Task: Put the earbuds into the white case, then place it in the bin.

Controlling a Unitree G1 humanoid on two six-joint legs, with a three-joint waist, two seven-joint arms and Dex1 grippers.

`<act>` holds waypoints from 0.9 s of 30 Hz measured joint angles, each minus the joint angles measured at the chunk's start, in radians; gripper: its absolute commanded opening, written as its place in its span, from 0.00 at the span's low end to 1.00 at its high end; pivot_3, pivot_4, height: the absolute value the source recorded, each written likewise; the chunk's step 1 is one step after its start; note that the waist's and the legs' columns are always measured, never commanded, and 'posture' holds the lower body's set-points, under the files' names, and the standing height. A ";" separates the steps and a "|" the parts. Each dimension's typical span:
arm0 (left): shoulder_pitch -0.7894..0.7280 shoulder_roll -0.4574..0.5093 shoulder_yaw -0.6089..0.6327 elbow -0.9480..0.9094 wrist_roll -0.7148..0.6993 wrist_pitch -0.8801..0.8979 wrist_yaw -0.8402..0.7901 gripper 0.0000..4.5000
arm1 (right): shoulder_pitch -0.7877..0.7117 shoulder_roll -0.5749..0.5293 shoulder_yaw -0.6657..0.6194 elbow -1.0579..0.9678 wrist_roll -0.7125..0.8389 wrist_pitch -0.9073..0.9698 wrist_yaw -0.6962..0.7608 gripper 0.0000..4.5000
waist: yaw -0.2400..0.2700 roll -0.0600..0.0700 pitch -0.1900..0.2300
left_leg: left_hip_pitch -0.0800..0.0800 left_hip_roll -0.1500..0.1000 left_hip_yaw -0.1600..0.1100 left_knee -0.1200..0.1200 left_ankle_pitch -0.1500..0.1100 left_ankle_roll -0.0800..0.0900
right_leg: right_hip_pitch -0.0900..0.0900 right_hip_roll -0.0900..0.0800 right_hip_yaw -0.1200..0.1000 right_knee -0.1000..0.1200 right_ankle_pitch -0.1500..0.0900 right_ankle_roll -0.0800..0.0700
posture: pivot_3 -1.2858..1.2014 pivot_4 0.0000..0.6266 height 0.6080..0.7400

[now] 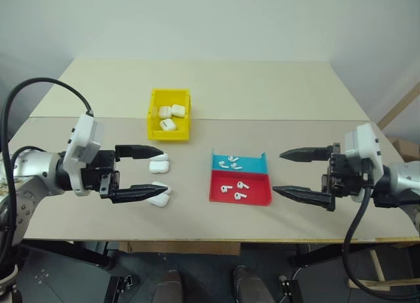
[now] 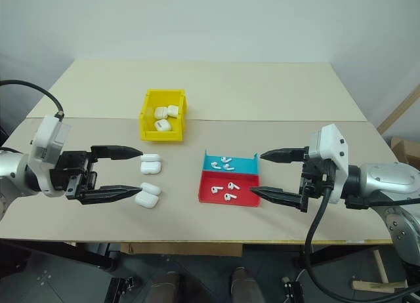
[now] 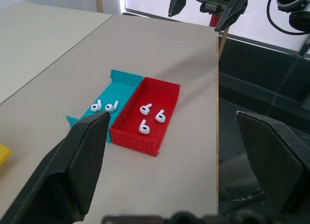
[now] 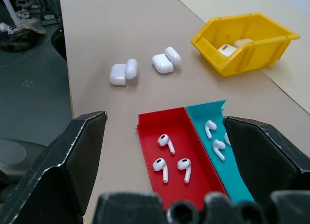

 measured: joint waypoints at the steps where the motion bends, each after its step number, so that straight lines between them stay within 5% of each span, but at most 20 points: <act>1: 0.000 0.000 0.000 0.000 0.000 0.001 0.001 1.00 | 0.000 0.000 0.000 0.000 0.000 0.000 0.000 0.99 | 0.000 0.000 0.000 | 0.000 0.000 0.000 0.000 0.000 0.000 | 0.000 0.000 0.000 0.000 0.000 0.000 | 0.52 0.24 1.00; 14: 0.003 0.092 0.026 -0.029 -0.028 0.128 0.098 1.00 | -0.010 0.011 0.008 0.008 -0.014 0.000 -0.014 0.99 | 0.000 0.000 0.000 | 0.000 0.000 0.000 0.000 0.000 0.000 | 0.000 0.000 0.000 0.000 0.000 0.000 | 0.52 0.24 1.00; 20: -0.154 0.267 -0.017 -0.088 -0.128 0.527 0.347 1.00 | -0.023 0.010 0.011 0.005 -0.017 0.005 -0.034 0.99 | 0.001 -0.001 0.001 | 0.000 0.000 0.000 0.000 0.000 0.000 | 0.000 0.000 0.000 0.000 -0.003 0.004 | 0.52 0.24 1.00; 27: -0.423 0.236 -0.157 -0.025 -0.363 0.935 0.648 1.00 | 0.014 0.006 -0.004 -0.021 -0.015 0.018 -0.066 0.99 | -0.003 -0.001 0.000 | 0.000 0.000 -0.001 0.000 0.000 0.000 | 0.000 0.000 0.000 0.001 -0.003 0.006 | 0.52 0.24 1.00</act>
